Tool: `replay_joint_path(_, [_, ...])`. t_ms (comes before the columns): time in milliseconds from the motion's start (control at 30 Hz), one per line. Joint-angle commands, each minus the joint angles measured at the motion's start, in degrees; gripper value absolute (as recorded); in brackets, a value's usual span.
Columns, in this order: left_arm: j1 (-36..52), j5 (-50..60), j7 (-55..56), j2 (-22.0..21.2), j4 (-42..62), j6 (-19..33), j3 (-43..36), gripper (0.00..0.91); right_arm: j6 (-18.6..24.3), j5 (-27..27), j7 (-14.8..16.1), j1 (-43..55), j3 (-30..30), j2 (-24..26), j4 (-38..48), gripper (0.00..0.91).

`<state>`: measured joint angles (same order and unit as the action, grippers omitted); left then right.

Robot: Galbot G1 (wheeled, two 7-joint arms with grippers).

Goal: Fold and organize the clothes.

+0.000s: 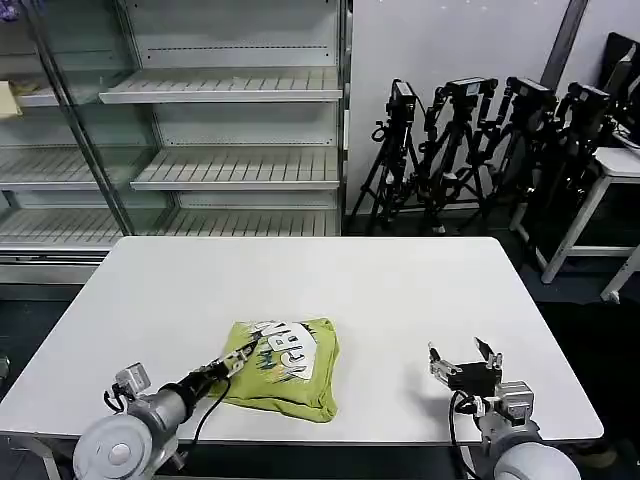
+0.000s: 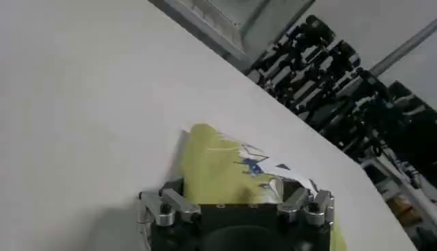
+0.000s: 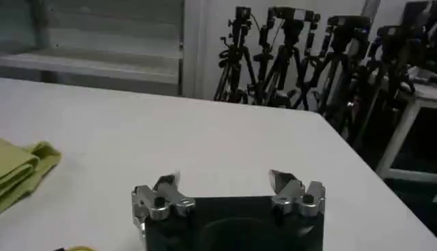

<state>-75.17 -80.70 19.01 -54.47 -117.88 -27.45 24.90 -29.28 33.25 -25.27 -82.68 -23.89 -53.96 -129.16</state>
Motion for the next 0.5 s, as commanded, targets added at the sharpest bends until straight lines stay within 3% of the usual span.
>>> replay_joint_path(33, [4.22, -1.63, -0.47, -1.76, 4.25, 0.99, -2.01, 0.907, -0.03, -0.04, -0.05, -1.44, -1.41, -0.01, -0.71, 0.907])
replay_joint_path(67, [4.33, -1.64, -0.49, -1.74, 4.36, 1.07, -2.01, 0.907, -0.03, -0.05, -0.05, -1.68, -1.66, 0.01, -0.79, 0.907])
replay_joint_path(100, [4.35, -1.62, -0.55, -1.66, 4.5, 1.13, -2.06, 0.756, -0.02, -0.05, -0.02, -1.91, -1.84, 0.01, -0.87, 0.907])
replay_joint_path(133, [4.36, -1.6, -0.72, -1.57, 4.55, 1.25, -2.17, 0.665, -0.01, -0.06, 0.0, -2.21, -2.13, 0.03, -0.98, 0.907])
replay_joint_path(167, [4.38, -1.59, -0.75, -1.54, 4.56, 1.42, -2.27, 0.484, -0.01, -0.07, 0.0, -2.42, -2.32, 0.04, -1.02, 0.907])
replay_joint_path(233, [4.39, -1.54, -0.79, -1.54, 4.68, 1.7, -2.47, 0.333, 0.0, -0.08, -0.01, -2.69, -2.53, 0.03, -1.18, 0.907])
replay_joint_path(267, [4.42, -1.5, -0.84, -1.58, 4.79, 1.86, -2.54, 0.212, 0.0, -0.08, -0.02, -2.75, -2.6, 0.04, -1.26, 0.907])
replay_joint_path(500, [4.43, -1.49, -1.12, -1.85, 5.31, 2.28, -2.79, 0.121, -0.03, -0.1, -0.12, -2.72, -2.49, -0.01, -1.47, 0.907])
